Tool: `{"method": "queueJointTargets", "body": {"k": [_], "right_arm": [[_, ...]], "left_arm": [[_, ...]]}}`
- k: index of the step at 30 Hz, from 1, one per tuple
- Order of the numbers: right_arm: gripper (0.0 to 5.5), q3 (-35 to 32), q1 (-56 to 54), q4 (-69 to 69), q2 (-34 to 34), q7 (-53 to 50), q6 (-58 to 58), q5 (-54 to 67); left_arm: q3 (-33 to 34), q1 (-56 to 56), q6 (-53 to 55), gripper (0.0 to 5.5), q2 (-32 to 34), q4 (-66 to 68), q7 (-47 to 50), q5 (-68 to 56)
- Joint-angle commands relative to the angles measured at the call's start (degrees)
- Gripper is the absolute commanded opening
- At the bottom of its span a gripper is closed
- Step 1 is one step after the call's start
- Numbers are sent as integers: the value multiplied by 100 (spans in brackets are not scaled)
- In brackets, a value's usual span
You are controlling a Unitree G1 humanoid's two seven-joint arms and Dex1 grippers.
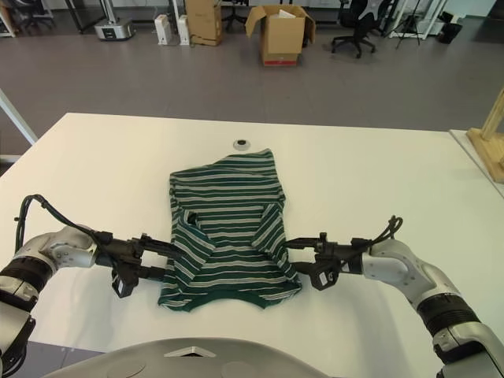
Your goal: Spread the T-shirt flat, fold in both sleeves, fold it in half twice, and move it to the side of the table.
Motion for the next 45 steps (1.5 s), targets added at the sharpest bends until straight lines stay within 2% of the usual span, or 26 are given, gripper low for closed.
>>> {"method": "queueJointTargets", "body": {"k": [1,3,10,13,17,20,22,26,29,31,33,37,40,45], "right_arm": [[179,394,90,65,73,133,-36,-481],[126,484,94,35,-10,105,-205,-584],[13,660,78,-141,-158,13,-468,-761],[0,685,124,-182,-211,38,-348,-636],[0,860,671,-946,-522,596,697,502],[0,993,1300,-2171,-1071,1263,2125,1587],[0,975,1628,-3114,-1552,1680,3355,2564],[0,639,1954,-4371,-2134,2130,5519,4390],[0,154,1857,-4780,-2343,2291,6952,5907],[0,-231,1414,-4533,-2283,2431,7785,6634],[0,-571,662,-4013,-2029,2484,8785,7361],[0,-940,-828,-2952,-1229,2171,10249,8184],[0,-1071,-1776,-1947,-535,1884,10930,8133],[0,-933,-2858,211,730,1317,11118,6943]], "left_arm": [[-346,140,171,306,12,4,-56,624],[-398,122,164,257,36,-2,37,709],[-670,79,158,155,59,32,266,1038],[-901,43,154,97,119,74,253,1024],[-2123,80,722,40,667,-374,-456,-531],[-3089,290,1908,5,1566,-1856,-1632,-2282],[-3355,522,2950,5,2165,-2858,-2419,-3446],[-3186,854,5199,5,3096,-4487,-3714,-5415],[-2652,742,6885,5,3217,-4964,-4312,-6537],[-2159,436,8292,5,3043,-5055,-4439,-7462],[-1535,-265,9753,5,2388,-4560,-4371,-8279],[-675,-1333,11376,5,1216,-3240,-4125,-8672],[-406,-1840,11553,5,515,-1971,-4207,-7938],[-169,-2284,10999,5,-485,252,-4214,-6560]]}}
